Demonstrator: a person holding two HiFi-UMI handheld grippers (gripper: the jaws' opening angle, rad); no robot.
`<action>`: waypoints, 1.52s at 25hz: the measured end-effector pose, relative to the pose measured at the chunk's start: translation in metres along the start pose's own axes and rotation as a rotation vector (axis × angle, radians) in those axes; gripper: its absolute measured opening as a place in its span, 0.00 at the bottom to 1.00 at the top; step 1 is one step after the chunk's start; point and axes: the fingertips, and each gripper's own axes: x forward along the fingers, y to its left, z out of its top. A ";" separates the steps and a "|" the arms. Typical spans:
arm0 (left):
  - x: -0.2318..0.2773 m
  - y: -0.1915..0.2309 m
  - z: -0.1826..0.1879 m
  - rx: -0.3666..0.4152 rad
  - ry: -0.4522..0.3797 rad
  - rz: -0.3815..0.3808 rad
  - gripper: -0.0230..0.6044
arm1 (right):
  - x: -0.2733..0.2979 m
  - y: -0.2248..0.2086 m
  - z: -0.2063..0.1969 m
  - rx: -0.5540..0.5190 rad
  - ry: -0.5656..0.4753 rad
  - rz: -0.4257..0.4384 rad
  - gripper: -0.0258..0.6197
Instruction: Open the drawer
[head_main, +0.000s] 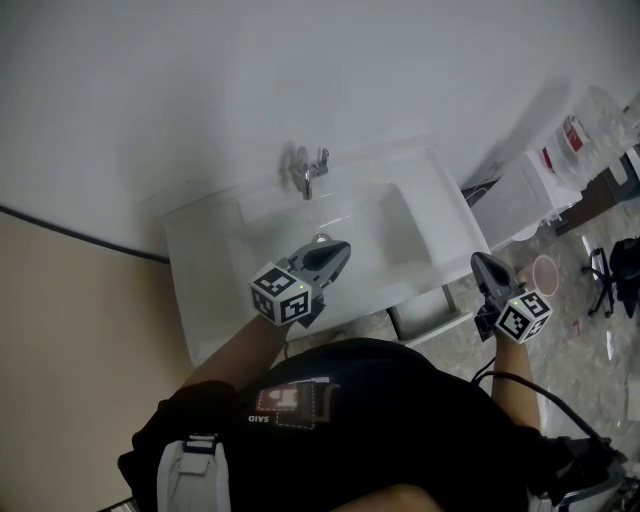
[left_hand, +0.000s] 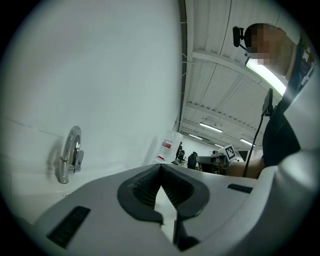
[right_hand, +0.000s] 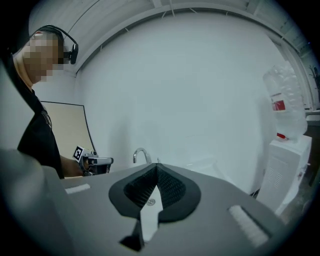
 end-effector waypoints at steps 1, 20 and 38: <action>-0.008 0.003 0.001 -0.003 -0.006 0.019 0.04 | 0.003 0.002 0.003 -0.007 -0.001 0.011 0.03; -0.159 -0.050 -0.005 -0.033 -0.221 0.539 0.04 | 0.025 0.035 0.008 -0.053 0.036 0.354 0.03; -0.383 0.058 0.044 0.079 -0.270 0.565 0.04 | 0.185 0.240 0.008 -0.108 0.013 0.390 0.03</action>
